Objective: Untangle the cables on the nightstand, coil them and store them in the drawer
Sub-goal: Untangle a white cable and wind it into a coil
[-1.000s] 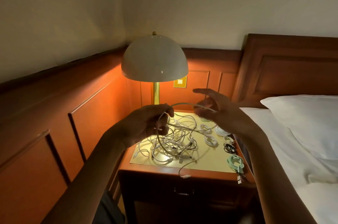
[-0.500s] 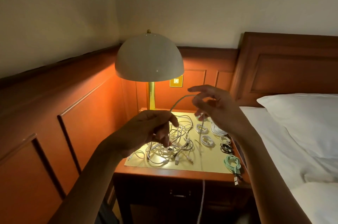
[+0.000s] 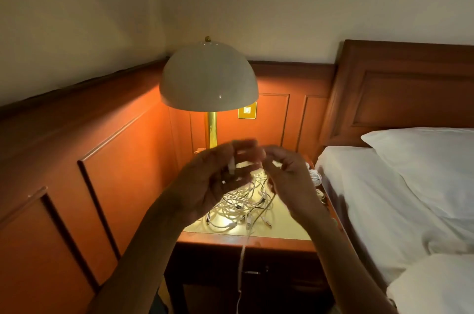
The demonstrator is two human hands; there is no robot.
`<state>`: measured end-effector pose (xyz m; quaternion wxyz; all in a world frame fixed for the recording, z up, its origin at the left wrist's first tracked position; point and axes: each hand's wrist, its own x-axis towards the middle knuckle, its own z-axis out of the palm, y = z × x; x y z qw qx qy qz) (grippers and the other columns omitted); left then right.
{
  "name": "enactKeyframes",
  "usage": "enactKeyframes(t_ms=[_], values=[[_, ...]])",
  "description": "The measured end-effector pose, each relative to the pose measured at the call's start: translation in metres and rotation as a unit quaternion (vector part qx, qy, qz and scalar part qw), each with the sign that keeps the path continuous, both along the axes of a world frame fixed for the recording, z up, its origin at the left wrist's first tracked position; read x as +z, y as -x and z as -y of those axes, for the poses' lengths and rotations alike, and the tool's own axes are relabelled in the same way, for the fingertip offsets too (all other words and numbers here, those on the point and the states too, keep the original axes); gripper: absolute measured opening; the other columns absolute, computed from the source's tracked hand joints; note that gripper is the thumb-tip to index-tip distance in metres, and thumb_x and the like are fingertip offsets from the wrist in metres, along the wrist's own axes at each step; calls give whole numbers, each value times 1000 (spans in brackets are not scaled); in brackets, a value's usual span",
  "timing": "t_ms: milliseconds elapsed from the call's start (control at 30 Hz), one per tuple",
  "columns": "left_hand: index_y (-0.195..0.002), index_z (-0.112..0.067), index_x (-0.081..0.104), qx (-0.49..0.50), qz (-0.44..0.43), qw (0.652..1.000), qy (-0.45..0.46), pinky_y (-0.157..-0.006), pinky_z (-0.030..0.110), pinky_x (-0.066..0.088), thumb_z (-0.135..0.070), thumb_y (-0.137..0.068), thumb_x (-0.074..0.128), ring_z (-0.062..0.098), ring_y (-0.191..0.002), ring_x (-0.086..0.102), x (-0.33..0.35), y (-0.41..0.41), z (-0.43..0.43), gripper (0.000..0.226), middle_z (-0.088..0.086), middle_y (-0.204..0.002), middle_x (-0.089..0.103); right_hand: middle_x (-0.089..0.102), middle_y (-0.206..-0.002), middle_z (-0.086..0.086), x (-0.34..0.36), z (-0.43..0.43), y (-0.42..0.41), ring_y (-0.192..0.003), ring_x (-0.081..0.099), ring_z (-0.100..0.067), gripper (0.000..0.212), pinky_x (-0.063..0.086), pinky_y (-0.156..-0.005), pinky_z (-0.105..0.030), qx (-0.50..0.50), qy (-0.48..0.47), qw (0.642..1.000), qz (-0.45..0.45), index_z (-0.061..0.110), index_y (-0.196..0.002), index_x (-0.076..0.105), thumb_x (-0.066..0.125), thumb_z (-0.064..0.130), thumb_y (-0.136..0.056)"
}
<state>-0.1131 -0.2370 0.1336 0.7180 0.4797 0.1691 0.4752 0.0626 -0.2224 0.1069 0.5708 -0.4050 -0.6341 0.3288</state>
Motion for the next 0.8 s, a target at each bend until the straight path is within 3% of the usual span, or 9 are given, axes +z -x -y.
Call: enactKeyframes(t_ms=[100,200,267,333,400,467,533,700,800], values=[[-114,-5,70,85,132,988,12,-80,27,60,-18,-96,45,20,-106,71,-12,-13,-25,33,12,-115,73,53,-55,14,-22,15,18,-49,44,-1,16,38,-54,-22,17,24,997,71,31,-103,76,61,30,-98],[-127,-5,61,261,-21,957,-128,-95,30,55,-16,-104,44,20,-116,67,-39,-16,-52,30,10,-121,71,64,-64,10,-25,21,17,-58,57,-8,21,45,-60,-23,-24,15,972,232,29,-108,75,56,34,-101],[-128,-6,62,360,-243,836,-334,-95,27,55,-20,-105,45,11,-112,67,-56,-4,-63,32,4,-118,72,71,-73,8,-11,20,7,-66,62,-5,21,43,-62,-15,-66,4,943,327,31,-107,76,58,37,-99],[-117,-9,65,314,-393,739,-447,-80,25,58,-19,-106,44,2,-91,70,-66,8,-67,26,-3,-98,74,72,-77,10,9,18,-6,-67,62,-2,16,41,-64,-13,-101,-21,924,367,34,-101,77,64,39,-95],[-101,-7,66,148,-400,820,-381,-61,26,54,-15,-106,41,8,-62,65,-68,11,-56,27,-3,-71,68,72,-78,14,25,13,-15,-68,62,-1,10,44,-65,-16,-104,-60,922,367,35,-92,79,70,40,-90],[-86,-6,67,3,-276,930,-243,-51,25,45,-19,-104,39,12,-47,53,-65,13,-46,35,1,-56,58,71,-69,14,31,6,-16,-64,64,0,6,45,-61,-17,-60,-47,951,300,33,-85,79,75,37,-86],[-79,-9,65,-83,-114,980,-138,-49,23,42,-23,-100,47,11,-44,47,-62,20,-41,32,-1,-52,52,71,-64,7,25,1,-10,-59,62,-3,6,44,-63,-21,-17,6,983,184,29,-85,80,77,34,-85],[-98,2,69,-122,177,976,45,-57,24,56,-13,-90,70,12,-60,65,-58,23,-31,16,5,-68,67,64,-61,1,-16,5,12,-55,53,-4,15,44,-63,-31,-4,59,994,90,30,-92,79,68,39,-90],[-107,4,68,78,308,939,131,-65,26,60,-10,-88,65,19,-83,75,-51,4,-29,24,14,-95,75,59,-57,11,-32,24,31,-54,52,2,21,45,-62,-20,7,61,986,157,31,-102,77,57,33,-101]])
